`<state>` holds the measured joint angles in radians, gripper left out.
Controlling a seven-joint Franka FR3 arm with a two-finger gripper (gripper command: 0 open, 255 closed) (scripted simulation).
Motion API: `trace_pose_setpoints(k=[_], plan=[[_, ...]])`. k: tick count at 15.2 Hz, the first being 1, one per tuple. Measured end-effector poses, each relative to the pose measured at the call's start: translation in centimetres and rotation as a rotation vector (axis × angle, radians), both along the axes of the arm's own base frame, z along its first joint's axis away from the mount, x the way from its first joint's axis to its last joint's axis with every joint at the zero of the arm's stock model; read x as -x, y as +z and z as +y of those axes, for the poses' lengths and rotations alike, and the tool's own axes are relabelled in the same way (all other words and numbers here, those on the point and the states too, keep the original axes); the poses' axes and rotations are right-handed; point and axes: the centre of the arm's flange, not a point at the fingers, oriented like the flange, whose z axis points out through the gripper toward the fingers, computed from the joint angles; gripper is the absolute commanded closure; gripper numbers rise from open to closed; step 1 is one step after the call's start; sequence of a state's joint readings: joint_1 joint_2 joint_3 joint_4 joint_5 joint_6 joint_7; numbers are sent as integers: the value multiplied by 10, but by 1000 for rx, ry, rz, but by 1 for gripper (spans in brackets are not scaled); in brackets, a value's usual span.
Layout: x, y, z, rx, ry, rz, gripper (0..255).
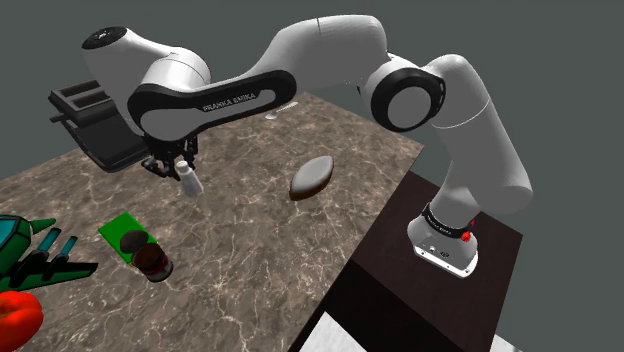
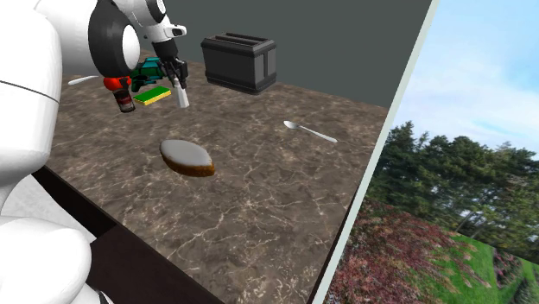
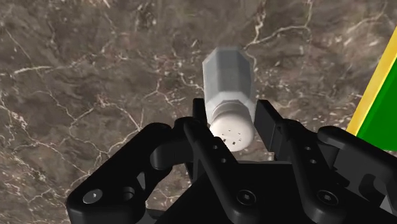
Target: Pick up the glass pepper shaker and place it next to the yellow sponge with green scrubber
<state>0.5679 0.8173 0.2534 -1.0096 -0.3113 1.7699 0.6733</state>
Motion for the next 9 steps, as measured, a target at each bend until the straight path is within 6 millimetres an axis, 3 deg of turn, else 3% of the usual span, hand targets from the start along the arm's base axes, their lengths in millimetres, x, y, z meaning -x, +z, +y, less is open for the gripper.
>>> trace_pose_setpoints(k=[6,7,9], plan=[[0,-4,0,0,0,0,255],[0,-4,0,0,0,0,0],[0,-4,0,0,0,0,0]])
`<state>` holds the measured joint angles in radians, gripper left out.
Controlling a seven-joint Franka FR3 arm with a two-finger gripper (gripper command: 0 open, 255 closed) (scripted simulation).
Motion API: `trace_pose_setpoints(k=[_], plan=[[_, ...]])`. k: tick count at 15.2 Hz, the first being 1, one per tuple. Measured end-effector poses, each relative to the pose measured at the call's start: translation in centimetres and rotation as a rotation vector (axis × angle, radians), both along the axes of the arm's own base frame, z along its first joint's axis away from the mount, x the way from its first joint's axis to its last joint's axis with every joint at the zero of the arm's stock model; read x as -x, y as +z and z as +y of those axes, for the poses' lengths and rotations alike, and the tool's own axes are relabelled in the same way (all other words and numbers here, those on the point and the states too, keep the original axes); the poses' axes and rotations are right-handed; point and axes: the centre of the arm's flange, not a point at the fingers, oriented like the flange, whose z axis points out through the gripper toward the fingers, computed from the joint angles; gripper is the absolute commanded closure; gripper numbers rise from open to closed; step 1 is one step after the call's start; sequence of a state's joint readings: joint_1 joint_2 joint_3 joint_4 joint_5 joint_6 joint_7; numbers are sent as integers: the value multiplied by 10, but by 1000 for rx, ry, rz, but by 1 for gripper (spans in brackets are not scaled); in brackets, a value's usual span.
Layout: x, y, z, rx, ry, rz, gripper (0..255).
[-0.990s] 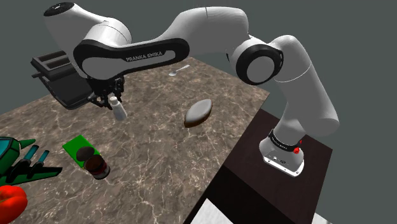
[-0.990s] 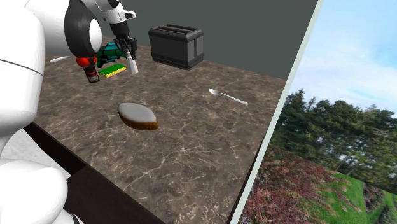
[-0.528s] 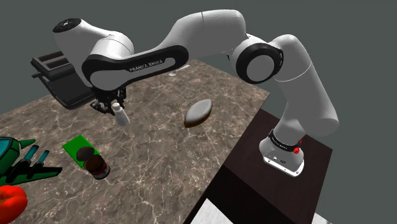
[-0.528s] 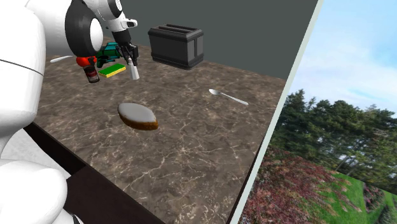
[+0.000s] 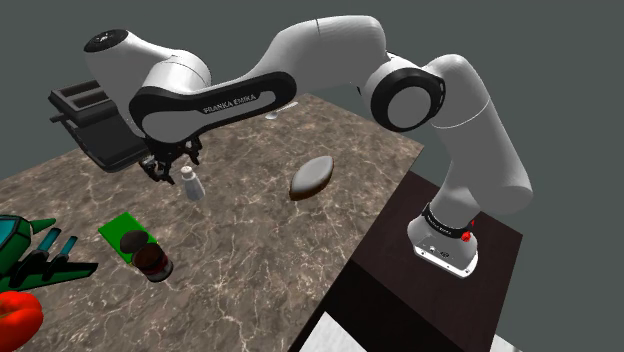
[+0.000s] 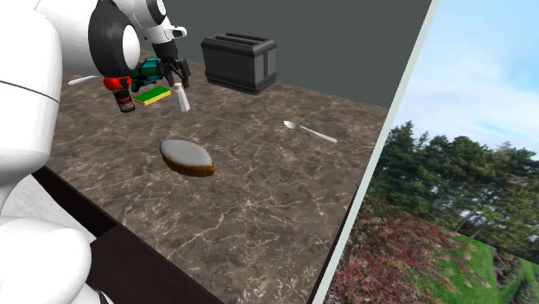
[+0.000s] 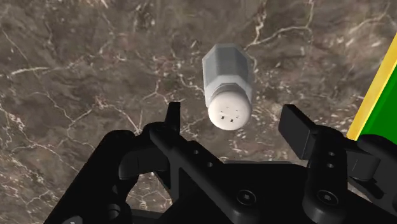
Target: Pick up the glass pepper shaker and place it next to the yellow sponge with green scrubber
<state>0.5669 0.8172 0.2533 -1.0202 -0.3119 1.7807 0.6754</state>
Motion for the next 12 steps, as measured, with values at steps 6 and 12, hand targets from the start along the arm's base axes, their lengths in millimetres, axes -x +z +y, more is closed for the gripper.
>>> trace_pose_setpoints(k=[6,12], plan=[[1,16,0,0,0,-1,0],[3,49,5,0,0,0,0]])
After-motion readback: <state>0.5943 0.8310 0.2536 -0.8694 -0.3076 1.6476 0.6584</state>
